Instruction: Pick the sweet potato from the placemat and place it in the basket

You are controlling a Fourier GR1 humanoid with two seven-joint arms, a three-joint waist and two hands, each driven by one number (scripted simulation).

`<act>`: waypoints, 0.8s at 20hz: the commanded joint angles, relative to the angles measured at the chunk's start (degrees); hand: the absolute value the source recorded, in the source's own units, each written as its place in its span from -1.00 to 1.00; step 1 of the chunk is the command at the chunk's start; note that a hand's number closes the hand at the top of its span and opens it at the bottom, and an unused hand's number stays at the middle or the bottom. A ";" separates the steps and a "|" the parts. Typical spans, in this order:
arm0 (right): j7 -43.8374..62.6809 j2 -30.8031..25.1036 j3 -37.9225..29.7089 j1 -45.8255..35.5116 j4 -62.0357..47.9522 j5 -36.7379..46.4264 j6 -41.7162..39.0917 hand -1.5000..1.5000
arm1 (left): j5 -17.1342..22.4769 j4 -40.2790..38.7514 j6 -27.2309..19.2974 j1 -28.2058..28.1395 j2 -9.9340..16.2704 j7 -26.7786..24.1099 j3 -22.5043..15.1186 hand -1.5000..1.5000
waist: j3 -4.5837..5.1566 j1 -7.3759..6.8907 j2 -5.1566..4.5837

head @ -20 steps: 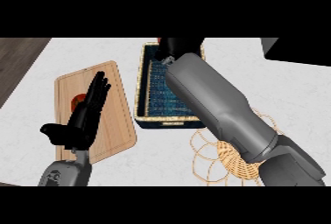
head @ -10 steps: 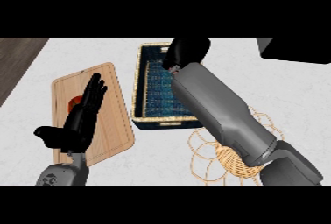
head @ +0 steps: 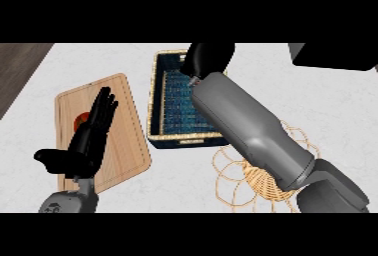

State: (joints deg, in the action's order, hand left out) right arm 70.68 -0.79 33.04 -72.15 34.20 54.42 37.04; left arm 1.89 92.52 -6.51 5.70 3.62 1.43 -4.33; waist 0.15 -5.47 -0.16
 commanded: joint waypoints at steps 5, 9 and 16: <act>14.51 0.75 -1.50 -4.80 -1.95 8.17 6.22 -1.00 | -0.46 -0.51 -1.69 -0.88 -0.90 -0.59 0.67 0.00 | 0.04 2.44 0.90; 14.55 0.75 -5.29 -6.66 -3.10 10.45 4.45 -1.00 | 1.44 -0.33 0.14 -1.85 1.41 -0.27 3.01 0.00 | 0.08 4.05 1.60; 14.56 0.75 -12.37 -6.65 0.22 15.82 10.07 -1.00 | 1.12 0.67 -1.64 -3.79 0.73 0.41 3.57 0.00 | -0.10 7.43 2.68</act>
State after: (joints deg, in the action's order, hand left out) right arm 72.00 -0.69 23.68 -77.35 32.26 67.31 43.37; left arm 2.56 92.96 -7.80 2.95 4.44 1.67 -1.41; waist 0.11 0.22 1.97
